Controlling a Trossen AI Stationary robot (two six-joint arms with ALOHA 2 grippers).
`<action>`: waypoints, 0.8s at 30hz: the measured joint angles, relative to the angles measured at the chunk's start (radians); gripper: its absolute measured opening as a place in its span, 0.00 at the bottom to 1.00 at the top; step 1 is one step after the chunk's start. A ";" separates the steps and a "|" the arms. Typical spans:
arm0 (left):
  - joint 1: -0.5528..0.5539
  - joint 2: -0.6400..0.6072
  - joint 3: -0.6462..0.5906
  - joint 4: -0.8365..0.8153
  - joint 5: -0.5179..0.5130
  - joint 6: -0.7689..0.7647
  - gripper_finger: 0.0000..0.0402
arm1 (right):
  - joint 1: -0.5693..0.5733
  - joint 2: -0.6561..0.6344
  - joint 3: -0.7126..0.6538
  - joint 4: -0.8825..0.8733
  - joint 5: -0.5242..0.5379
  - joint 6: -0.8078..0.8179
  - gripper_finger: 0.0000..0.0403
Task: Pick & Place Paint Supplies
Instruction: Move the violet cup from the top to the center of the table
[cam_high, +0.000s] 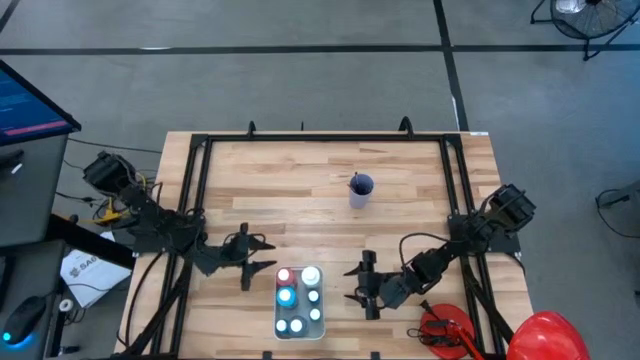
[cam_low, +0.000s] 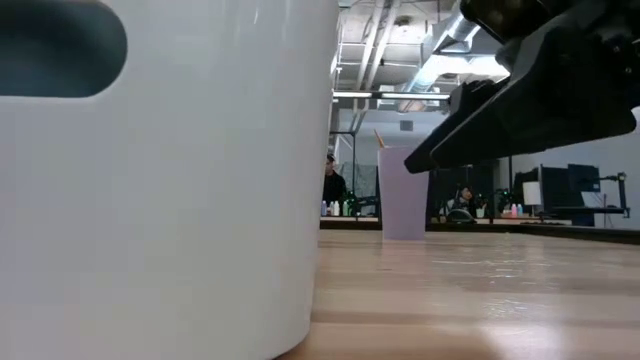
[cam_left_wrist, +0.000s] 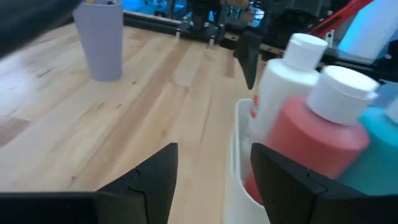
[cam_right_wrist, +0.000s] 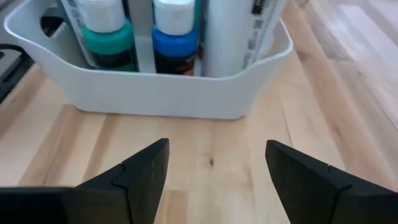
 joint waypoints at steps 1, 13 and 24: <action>0.015 0.000 0.000 0.002 0.012 0.010 0.49 | 0.000 -0.007 0.000 -0.018 0.003 0.004 0.65; 0.133 0.000 0.000 0.009 0.062 0.061 0.49 | 0.053 -0.105 -0.182 0.071 0.119 0.067 0.65; 0.332 0.000 0.000 0.066 0.179 0.197 0.49 | 0.025 -0.316 -0.438 0.283 0.301 0.078 0.65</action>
